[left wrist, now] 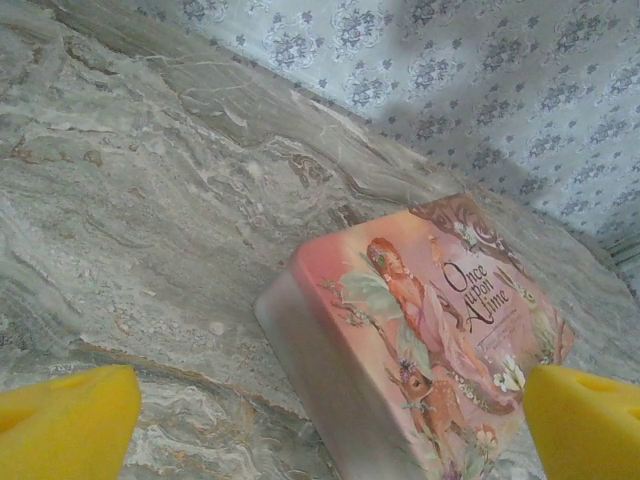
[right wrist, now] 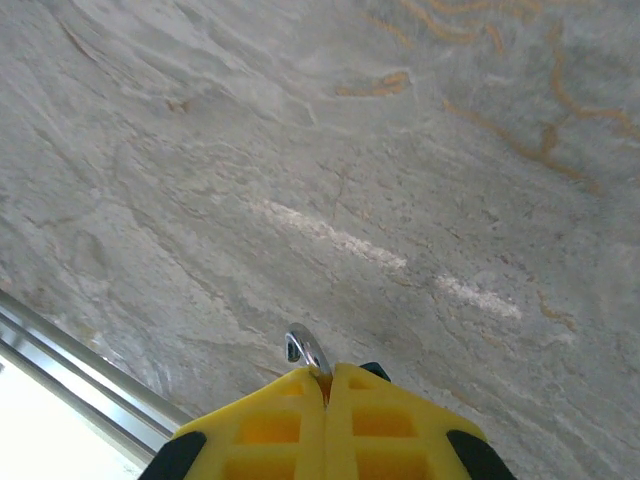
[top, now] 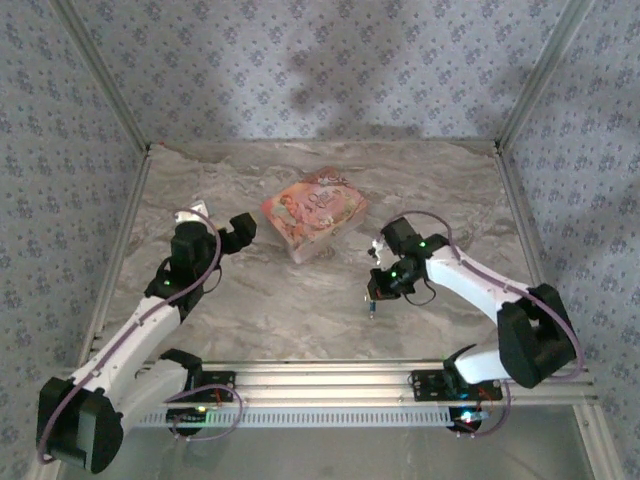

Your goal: Unlock the padlock with the key

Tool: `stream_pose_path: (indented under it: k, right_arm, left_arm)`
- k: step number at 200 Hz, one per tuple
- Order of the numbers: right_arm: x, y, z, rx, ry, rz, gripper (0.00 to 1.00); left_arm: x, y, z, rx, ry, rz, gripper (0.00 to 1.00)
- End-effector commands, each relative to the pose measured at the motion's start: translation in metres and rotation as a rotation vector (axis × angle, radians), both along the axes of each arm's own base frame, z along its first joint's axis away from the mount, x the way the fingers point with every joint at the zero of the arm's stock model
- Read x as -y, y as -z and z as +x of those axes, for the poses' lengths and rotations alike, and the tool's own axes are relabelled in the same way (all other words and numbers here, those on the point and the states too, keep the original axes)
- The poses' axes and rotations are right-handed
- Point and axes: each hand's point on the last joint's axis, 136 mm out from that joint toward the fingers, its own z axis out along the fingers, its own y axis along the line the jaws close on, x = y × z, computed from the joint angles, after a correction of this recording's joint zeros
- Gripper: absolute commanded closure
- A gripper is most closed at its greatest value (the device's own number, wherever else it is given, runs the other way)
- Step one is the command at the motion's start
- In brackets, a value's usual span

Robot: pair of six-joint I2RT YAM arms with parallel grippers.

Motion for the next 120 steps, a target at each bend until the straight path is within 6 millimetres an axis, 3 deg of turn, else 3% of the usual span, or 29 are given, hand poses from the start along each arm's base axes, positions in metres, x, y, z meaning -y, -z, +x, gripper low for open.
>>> stream_pose_path:
  k: [1,47,84,120]
  right_arm:
    - [-0.009,0.008,-0.003,-0.029,-0.029,0.028,1.00]
    - [-0.014,0.021,0.000,-0.054,-0.016,0.036,1.00]
    - [-0.013,0.022,0.000,-0.054,-0.015,0.033,0.83]
    - [-0.011,0.005,0.012,0.019,-0.006,0.050,0.72]
  left_arm:
    - [-0.006,0.001,-0.002,-0.006,-0.024,0.000,0.02]
    - [-0.007,0.003,-0.002,-0.014,-0.027,0.001,0.02]
    - [-0.006,0.002,0.000,-0.014,-0.024,0.007,0.02]
    - [-0.006,-0.011,0.002,0.007,-0.015,0.024,0.02]
